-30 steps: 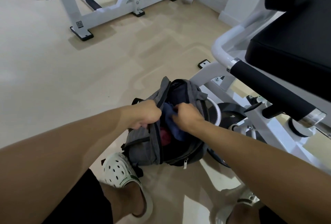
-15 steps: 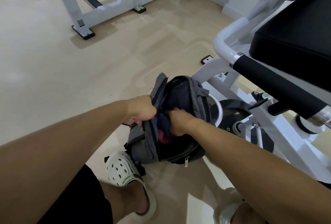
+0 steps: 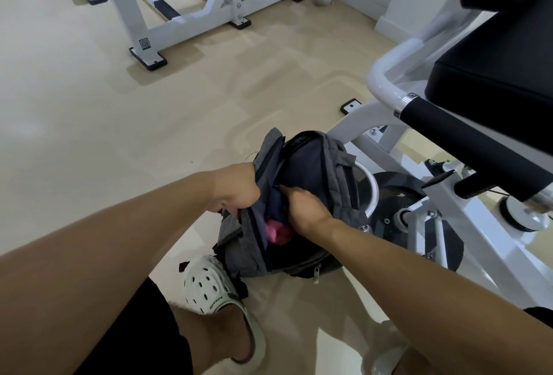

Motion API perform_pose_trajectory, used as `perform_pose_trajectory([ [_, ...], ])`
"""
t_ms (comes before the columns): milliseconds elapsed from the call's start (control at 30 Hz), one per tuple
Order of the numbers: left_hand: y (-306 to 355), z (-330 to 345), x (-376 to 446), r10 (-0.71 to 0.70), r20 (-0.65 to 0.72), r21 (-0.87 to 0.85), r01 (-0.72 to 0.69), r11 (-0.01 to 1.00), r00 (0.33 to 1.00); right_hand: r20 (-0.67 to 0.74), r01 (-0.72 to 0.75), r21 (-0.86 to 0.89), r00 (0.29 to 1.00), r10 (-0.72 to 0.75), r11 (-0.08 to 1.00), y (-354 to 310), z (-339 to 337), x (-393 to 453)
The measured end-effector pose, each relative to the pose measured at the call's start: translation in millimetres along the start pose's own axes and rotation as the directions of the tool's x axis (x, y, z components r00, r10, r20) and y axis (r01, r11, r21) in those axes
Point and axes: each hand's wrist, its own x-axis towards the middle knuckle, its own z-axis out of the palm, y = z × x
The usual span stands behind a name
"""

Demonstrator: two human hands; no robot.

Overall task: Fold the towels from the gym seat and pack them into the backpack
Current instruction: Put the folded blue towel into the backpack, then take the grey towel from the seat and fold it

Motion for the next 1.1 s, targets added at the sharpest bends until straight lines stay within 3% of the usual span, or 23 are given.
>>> perform_pose_trajectory([
  [267, 39.4, -11.9, -22.5, 0.139, -0.157, 0.060, -0.131, 0.990, 0.978, -0.035, -0.008, -0.107, 0.999, 0.005, 0.994, -14.3, -46.1, -23.8],
  [400, 61.3, -16.4, -37.3, 0.250, -0.251, 0.017, -0.254, 0.967, 0.935, -0.127, 0.013, -0.085, 0.992, -0.023, 0.996, -19.1, -79.5, -50.2],
  [533, 78.1, -13.9, -45.0, 0.350, -0.383, -0.099, -0.415, 0.904, 0.855, -0.262, 0.055, 0.020, 0.964, -0.048, 0.998, -27.7, -108.8, -87.3],
  [633, 91.9, -8.3, -50.4, 0.403, -0.520, -0.152, -0.546, 0.824, 0.753, -0.339, 0.074, -0.014, 0.938, -0.075, 0.997, -33.2, -129.3, -124.2],
  [733, 106.7, -1.5, -56.9, 0.452, -0.596, -0.169, -0.654, 0.738, 0.664, -0.454, 0.129, -0.138, 0.873, -0.179, 0.982, -36.1, -147.9, -159.5],
  [867, 124.5, 9.7, -71.4, 0.565, -0.601, -0.114, -0.761, 0.638, 0.564, -0.695, 0.221, -0.138, 0.673, -0.253, 0.966, -31.0, -174.3, -193.2],
  [933, 132.1, 18.3, -78.7, 0.624, -0.577, -0.095, -0.802, 0.590, 0.527, -0.752, 0.204, -0.086, 0.628, -0.198, 0.975, -22.2, -192.4, -202.5],
  [1100, 155.5, 43.2, -98.8, 0.692, -0.533, -0.115, -0.852, 0.511, 0.487, -0.790, 0.138, 0.151, 0.612, 0.036, 0.979, 2.3, -232.1, -219.6],
])
